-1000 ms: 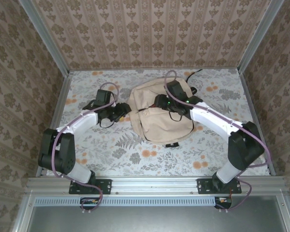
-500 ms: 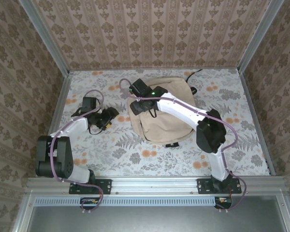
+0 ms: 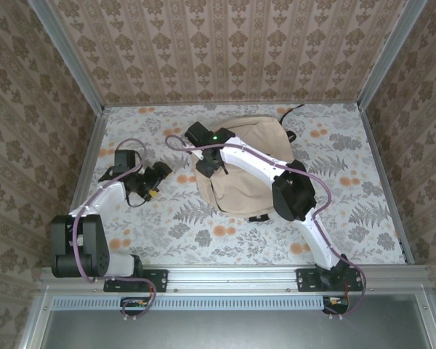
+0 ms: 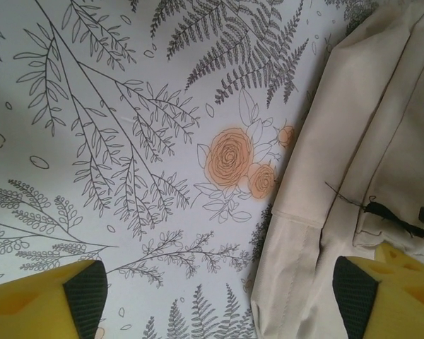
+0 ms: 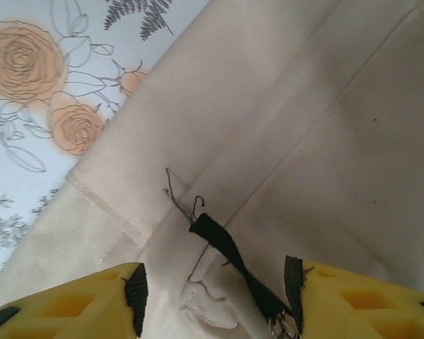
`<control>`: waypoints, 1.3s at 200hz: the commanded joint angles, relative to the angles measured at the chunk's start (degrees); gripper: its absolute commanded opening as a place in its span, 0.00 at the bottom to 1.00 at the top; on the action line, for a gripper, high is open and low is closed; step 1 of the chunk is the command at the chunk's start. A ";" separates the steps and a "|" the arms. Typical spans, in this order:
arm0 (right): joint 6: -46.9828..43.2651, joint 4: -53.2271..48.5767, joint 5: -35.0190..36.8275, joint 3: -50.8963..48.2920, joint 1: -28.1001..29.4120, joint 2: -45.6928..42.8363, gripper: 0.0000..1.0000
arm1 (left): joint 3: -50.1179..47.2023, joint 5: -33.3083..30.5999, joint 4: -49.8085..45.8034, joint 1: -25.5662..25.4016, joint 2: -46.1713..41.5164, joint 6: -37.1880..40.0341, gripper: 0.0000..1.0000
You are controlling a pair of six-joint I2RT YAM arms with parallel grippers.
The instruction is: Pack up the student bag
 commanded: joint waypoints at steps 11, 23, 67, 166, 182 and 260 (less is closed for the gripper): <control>-3.49 -0.98 4.24 1.73 0.24 2.11 0.55 | -0.55 -0.34 -2.36 0.35 -1.83 1.59 0.93; -3.78 -0.58 4.87 1.78 0.26 2.60 0.54 | -0.55 -0.43 -2.58 0.34 -2.21 1.76 0.95; -4.36 1.21 8.45 1.67 0.21 3.59 0.43 | -0.88 -0.60 -2.81 0.32 -3.45 1.95 1.00; 2.14 11.36 11.49 -5.35 0.12 -4.51 0.01 | 0.03 3.80 -0.88 -0.86 -1.30 2.70 1.00; 2.16 10.31 9.04 -5.57 0.13 -4.86 0.06 | 0.67 3.98 -0.92 -1.64 -0.51 2.92 1.00; 1.71 2.97 8.96 -3.29 0.29 -0.06 0.43 | 1.49 3.78 -0.87 -2.68 0.91 2.92 1.00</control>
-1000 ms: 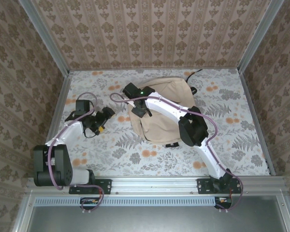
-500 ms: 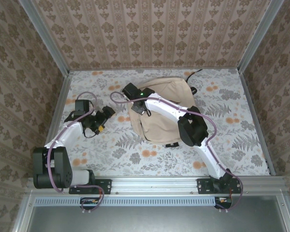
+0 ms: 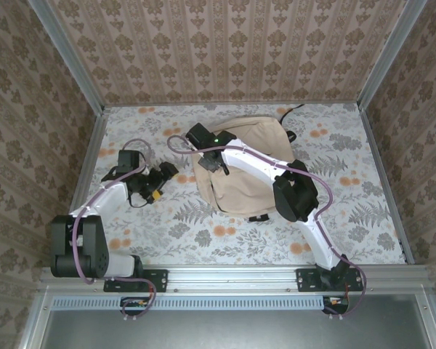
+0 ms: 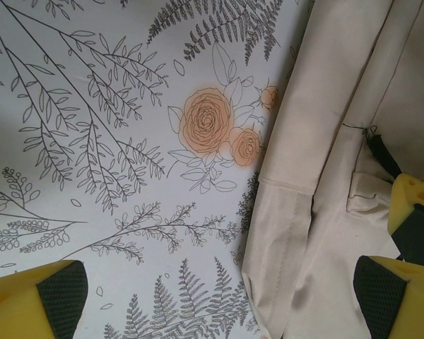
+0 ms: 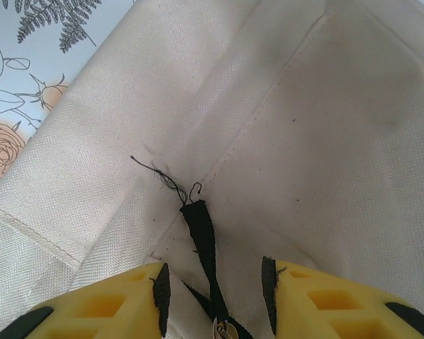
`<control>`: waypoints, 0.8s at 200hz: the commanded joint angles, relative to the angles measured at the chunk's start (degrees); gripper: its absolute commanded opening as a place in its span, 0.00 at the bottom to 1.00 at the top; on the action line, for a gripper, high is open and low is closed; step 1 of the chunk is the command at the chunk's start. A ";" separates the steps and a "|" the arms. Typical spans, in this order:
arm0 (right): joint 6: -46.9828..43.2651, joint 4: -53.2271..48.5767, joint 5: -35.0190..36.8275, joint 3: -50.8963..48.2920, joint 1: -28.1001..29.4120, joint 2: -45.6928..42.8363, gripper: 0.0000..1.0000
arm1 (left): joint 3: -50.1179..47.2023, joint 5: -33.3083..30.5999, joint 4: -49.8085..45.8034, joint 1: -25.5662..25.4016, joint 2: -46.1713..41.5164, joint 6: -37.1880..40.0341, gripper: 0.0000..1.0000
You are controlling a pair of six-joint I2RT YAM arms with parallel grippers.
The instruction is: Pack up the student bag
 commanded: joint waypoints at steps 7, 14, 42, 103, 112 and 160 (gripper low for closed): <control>0.50 -2.47 2.57 1.62 0.22 2.40 0.42 | 1.47 1.06 -0.13 -0.35 0.97 1.44 1.00; 0.44 -2.38 3.23 1.64 0.20 2.78 0.42 | 1.47 1.01 -0.13 -0.32 0.99 1.48 1.00; -2.30 -2.22 6.16 1.31 0.50 4.14 0.37 | 1.38 1.57 0.28 -0.46 1.15 1.52 1.00; -4.59 0.31 10.93 -0.20 0.81 3.39 0.13 | 1.27 2.17 0.75 -0.85 1.76 1.60 1.00; -3.99 1.32 10.22 -0.76 0.88 2.17 0.10 | 1.24 2.28 1.05 -1.07 1.90 1.53 1.00; 1.10 8.56 7.37 -6.63 1.29 -5.92 0.00 | 1.72 4.32 5.30 -3.00 3.69 0.34 0.95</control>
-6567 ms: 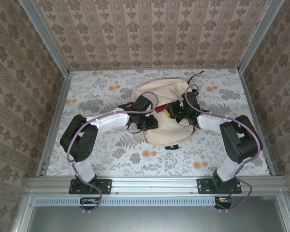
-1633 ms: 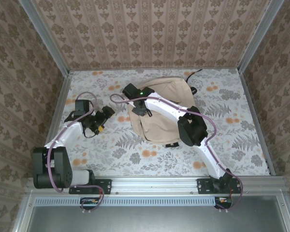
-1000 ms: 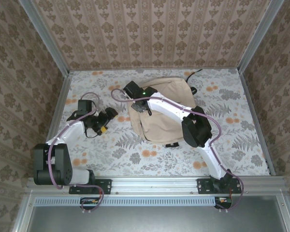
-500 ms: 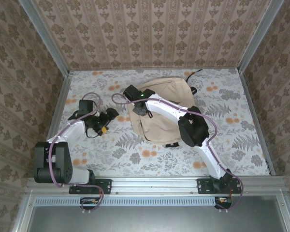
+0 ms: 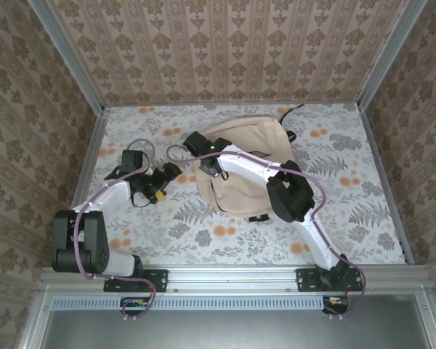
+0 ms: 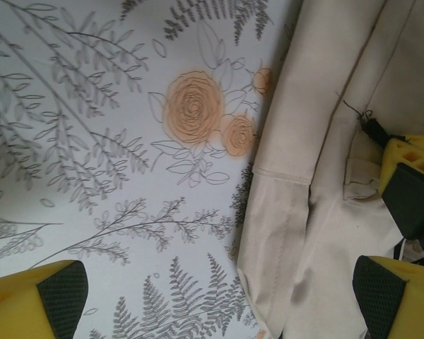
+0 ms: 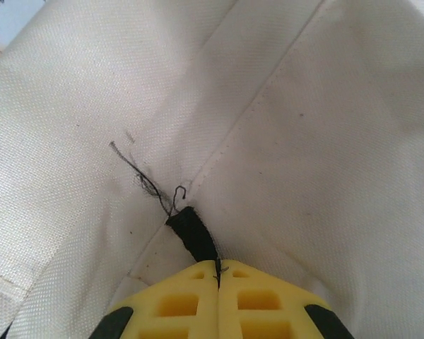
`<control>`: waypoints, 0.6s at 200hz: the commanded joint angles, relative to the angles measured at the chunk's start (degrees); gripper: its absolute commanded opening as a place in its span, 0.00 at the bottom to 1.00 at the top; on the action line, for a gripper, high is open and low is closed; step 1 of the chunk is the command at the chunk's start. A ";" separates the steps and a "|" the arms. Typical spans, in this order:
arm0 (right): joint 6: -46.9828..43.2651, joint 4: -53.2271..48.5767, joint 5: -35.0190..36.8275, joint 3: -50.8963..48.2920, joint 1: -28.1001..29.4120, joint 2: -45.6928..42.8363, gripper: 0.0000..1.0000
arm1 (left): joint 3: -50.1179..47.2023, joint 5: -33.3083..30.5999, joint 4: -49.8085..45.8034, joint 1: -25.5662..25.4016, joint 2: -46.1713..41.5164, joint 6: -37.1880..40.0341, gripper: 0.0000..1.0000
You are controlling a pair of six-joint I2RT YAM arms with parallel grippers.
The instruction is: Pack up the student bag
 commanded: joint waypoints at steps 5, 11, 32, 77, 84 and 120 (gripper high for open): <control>3.90 4.71 -0.19 -3.38 0.12 -7.58 0.00 | 1.96 2.76 4.00 -1.48 2.07 0.02 0.94; 4.49 5.54 -0.21 -4.36 0.14 -8.38 0.00 | 2.37 3.09 4.27 -2.05 2.52 0.05 0.93; 6.17 7.43 -1.67 -7.24 0.03 -10.93 0.00 | 3.85 3.38 5.41 -3.63 4.43 -0.12 0.85; 10.20 10.87 -9.14 -13.91 0.00 -16.42 0.00 | 7.22 6.72 12.44 -7.81 9.67 -1.44 0.69; 11.05 11.69 -10.67 -15.34 -0.03 -17.47 0.00 | 7.75 7.03 13.75 -8.57 10.82 -1.76 0.67; 14.95 16.77 -13.10 -20.22 -0.48 -20.84 0.00 | 11.16 10.08 21.69 -11.74 16.86 -5.57 0.54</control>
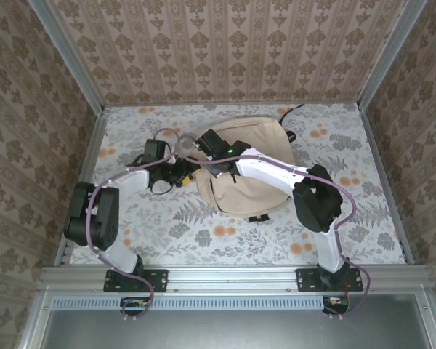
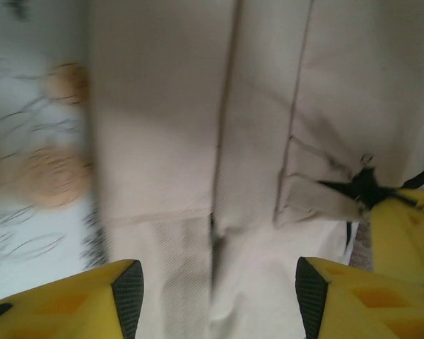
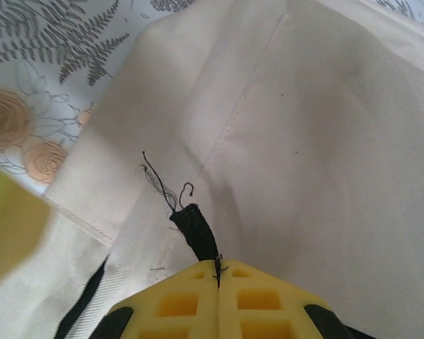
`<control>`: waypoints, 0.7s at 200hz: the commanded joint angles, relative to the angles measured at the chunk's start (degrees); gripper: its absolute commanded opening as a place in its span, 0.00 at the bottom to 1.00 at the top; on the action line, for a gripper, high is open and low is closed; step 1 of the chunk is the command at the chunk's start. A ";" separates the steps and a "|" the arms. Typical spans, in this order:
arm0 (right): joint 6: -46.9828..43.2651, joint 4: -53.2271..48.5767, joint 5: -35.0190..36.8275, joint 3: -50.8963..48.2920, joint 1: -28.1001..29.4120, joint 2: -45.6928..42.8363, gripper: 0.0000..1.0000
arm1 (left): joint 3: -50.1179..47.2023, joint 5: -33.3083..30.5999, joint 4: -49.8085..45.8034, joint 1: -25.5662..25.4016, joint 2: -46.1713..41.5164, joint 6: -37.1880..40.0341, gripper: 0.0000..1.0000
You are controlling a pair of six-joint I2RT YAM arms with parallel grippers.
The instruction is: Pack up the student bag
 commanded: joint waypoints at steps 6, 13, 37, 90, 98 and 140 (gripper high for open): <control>5.09 4.82 -3.80 -2.19 -0.56 -4.32 0.00 | 3.94 3.40 7.10 -2.09 3.81 -3.26 0.52; 6.02 5.03 -3.62 -2.28 -0.94 -4.34 0.00 | 4.73 3.18 7.12 -2.61 4.78 -3.82 0.48; 9.64 5.54 -3.32 -2.46 -2.48 -4.10 0.00 | 6.59 2.64 8.64 -3.52 7.84 -5.73 0.39; 13.28 6.94 -5.92 -3.91 -4.05 -5.18 0.00 | 10.90 5.25 12.52 -4.13 13.60 -5.87 0.40; 13.74 7.14 -6.30 -4.13 -4.30 -5.50 0.00 | 11.45 5.70 13.21 -4.17 14.39 -6.20 0.40; 15.79 7.79 -8.17 -5.14 -5.40 -6.44 0.00 | 14.50 7.62 14.46 -4.91 17.56 -7.10 0.35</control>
